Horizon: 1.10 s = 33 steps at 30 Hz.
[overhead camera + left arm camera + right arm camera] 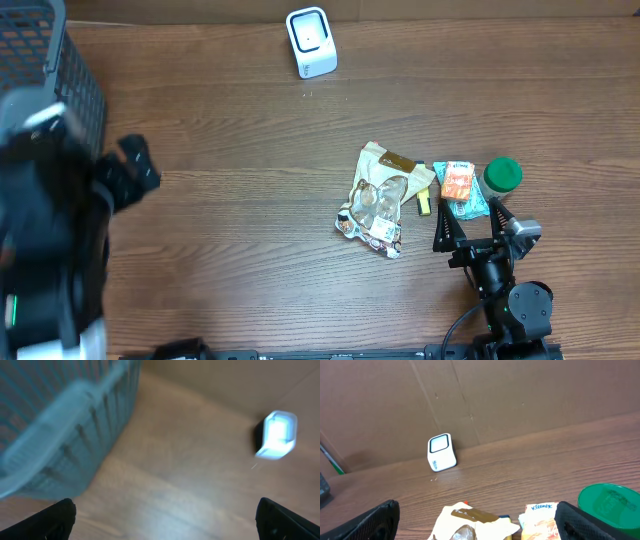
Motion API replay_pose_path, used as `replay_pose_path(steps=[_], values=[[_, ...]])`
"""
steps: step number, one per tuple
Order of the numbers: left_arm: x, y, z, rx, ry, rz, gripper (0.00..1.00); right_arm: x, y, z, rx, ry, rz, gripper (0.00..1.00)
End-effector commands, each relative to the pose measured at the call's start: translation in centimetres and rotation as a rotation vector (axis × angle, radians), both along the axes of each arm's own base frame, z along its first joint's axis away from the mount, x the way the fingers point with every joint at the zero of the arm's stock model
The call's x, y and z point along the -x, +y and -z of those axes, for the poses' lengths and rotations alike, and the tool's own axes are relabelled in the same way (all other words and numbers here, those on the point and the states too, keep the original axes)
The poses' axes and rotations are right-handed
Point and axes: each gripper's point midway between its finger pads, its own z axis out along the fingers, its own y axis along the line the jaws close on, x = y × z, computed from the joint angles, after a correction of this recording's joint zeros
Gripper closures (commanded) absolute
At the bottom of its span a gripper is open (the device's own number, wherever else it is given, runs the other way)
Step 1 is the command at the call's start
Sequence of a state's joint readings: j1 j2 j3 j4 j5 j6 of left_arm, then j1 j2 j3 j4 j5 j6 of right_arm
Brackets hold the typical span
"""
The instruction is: Scan the item barcode
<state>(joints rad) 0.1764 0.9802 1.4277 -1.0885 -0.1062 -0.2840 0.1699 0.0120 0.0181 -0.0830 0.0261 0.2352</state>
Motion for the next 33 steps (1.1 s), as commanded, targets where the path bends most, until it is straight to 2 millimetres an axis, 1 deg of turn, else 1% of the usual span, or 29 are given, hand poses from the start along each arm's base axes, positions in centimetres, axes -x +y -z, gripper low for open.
replay_pose_path(steps=[1, 4, 6, 8, 10, 13, 19, 26, 30, 32, 33], values=[[3.2, -0.7, -3.1, -0.036, -0.126, 0.014, 0.0, -0.1, -0.3, 0.3, 0.003, -0.001, 0.013, 0.0], [5.8, -1.2, -5.1, -0.053, -0.222, 0.013, 0.0, -0.1, -0.3, 0.3, 0.003, -0.001, 0.013, 0.0], [6.9, -1.3, -5.7, -0.059, -0.259, 0.013, 0.0, -0.1, -0.3, 0.3, 0.003, -0.001, 0.013, 0.0], [7.2, -1.4, -5.7, -0.059, -0.259, 0.013, 0.0, -0.1, -0.3, 0.3, 0.003, -0.001, 0.013, 0.0], [7.9, -1.5, -5.7, -0.062, -0.273, 0.013, 0.0, -0.1, -0.3, 0.3, 0.003, -0.001, 0.013, 0.0], [8.2, -1.6, -4.7, -0.06, -0.262, 0.013, 0.0, -0.1, -0.3, 0.3, 0.003, -0.001, 0.013, 0.0], [8.7, -1.6, 0.6, -0.044, -0.175, 0.014, 0.0, -0.1, -0.3, 0.3, 0.003, -0.001, 0.013, 0.0], [9.9, -1.9, 6.9, -0.031, -0.101, 0.014, 0.0, -0.1, -0.3, 0.3, 0.003, -0.001, 0.013, 0.0], [10.5, -1.9, 9.9, -0.027, -0.071, 0.014, 0.0, -0.1, -0.3, 0.3, 0.003, -0.001, 0.013, 0.0], [10.7, -1.2, 11.4, -0.049, -0.073, -0.022, 0.0, -0.1, -0.3, 0.3, 0.003, -0.001, 0.013, 0.0], [10.6, -1.2, 11.5, -0.049, -0.083, -0.027, 0.0, -0.1, -0.3, 0.3, 0.003, -0.001, 0.013, 0.0]])
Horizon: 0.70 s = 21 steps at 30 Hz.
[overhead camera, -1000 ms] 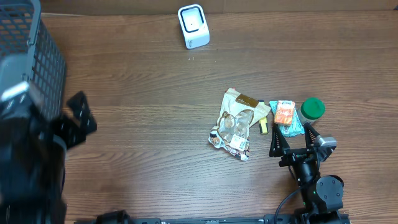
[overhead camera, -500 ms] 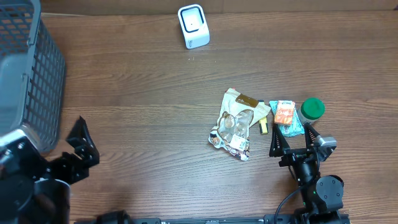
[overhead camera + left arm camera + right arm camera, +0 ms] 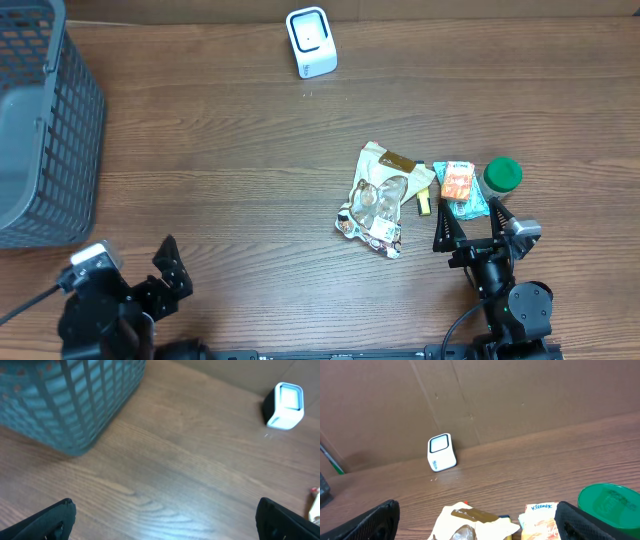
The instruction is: Scan the item barcode
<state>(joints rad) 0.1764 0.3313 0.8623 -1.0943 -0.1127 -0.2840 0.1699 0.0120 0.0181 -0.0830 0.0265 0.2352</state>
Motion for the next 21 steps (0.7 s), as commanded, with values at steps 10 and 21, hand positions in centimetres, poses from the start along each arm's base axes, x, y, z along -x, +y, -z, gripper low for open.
replay_pose_path(steps=[10, 21], values=[[-4.2, -2.2, -7.5, -0.068, -0.674, 0.16, 0.0, 0.0, -0.3, 0.3, 0.003, -0.001, 0.013, 0.0], [-6.7, -3.4, -4.6, -0.076, -0.827, 0.237, 0.0, 0.0, -0.3, 0.3, 0.003, -0.001, 0.013, 0.0]])
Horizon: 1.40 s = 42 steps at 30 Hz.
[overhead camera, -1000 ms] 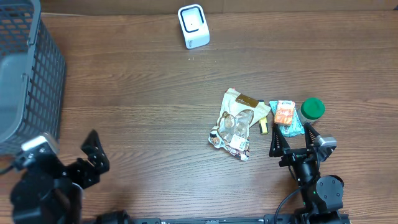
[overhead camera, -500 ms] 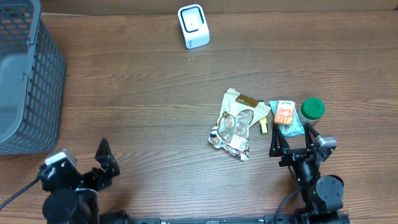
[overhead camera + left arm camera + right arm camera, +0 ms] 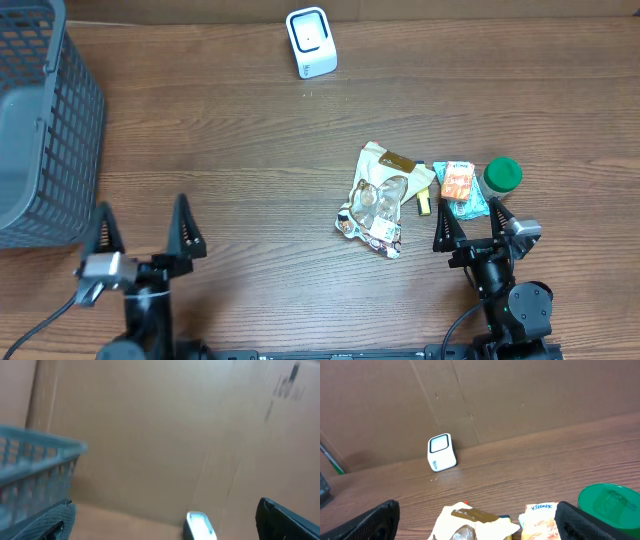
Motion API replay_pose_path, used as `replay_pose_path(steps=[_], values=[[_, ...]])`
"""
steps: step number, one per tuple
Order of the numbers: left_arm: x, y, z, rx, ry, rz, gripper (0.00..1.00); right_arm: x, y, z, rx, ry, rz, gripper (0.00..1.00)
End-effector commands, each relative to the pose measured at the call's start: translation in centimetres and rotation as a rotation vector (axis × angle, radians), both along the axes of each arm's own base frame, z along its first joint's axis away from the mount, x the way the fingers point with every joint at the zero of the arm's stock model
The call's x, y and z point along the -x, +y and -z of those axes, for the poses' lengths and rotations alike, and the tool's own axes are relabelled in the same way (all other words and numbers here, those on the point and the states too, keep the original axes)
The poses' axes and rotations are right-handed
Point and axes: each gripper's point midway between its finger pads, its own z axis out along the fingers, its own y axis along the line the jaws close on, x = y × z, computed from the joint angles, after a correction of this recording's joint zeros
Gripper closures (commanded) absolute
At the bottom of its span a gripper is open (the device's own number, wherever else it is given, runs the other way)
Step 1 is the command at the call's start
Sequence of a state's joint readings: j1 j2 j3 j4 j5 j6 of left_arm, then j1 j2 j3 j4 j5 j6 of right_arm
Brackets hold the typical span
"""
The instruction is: Scan the item barcode
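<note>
The white barcode scanner (image 3: 311,42) stands at the table's far edge; it also shows in the left wrist view (image 3: 200,526) and the right wrist view (image 3: 441,452). A tan snack bag (image 3: 378,198) lies right of centre, next to a small yellow item (image 3: 425,203), a Kleenex pack (image 3: 460,185) and a green lid (image 3: 503,174). My right gripper (image 3: 468,228) stands open just in front of the Kleenex pack, holding nothing. My left gripper (image 3: 145,232) is open and empty at the front left, far from the items.
A grey mesh basket (image 3: 40,120) fills the far left of the table and shows at the left in the left wrist view (image 3: 30,480). A brown cardboard wall (image 3: 520,395) rises behind the table's far edge.
My left arm has shifted right from the front-left corner and turned to point at the back wall; its camera now looks level instead of down at the table. The right arm and the items are unchanged.
My left arm was first a blur beside the basket at the left. Then it was low at the front-left corner, angled over the table. Now it faces the back wall at the front left. My right gripper stayed open behind the items throughout.
</note>
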<state>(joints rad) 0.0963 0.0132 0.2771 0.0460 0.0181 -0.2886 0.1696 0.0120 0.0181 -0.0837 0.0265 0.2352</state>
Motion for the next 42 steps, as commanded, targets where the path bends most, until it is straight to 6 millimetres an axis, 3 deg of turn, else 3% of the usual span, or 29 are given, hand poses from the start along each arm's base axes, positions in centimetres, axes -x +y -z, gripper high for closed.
replay_pose_path(steps=[1, 5, 14, 19, 42], values=[[-1.6, -0.5, 4.2, 0.006, 0.083, 0.037, 0.0, 0.0, -0.3, 0.2, 0.003, -0.002, 0.013, 0.0], [-2.8, -0.4, 8.4, 0.015, 0.169, 0.038, 0.0, 0.0, -0.3, 0.2, 0.003, -0.002, 0.013, 0.0], [-3.5, -0.3, 15.8, -0.045, 0.389, 0.025, 0.0, 0.0, -0.3, 0.2, 0.003, -0.002, 0.013, 0.0], [-3.5, -0.4, 15.7, -0.178, 0.394, 0.013, 0.0, 0.0, -0.3, 0.2, 0.003, -0.002, 0.013, 0.0], [-3.5, -0.3, 15.7, -0.178, 0.394, 0.011, 0.0, 0.0, -0.3, 0.2, 0.003, -0.002, 0.013, 0.0]])
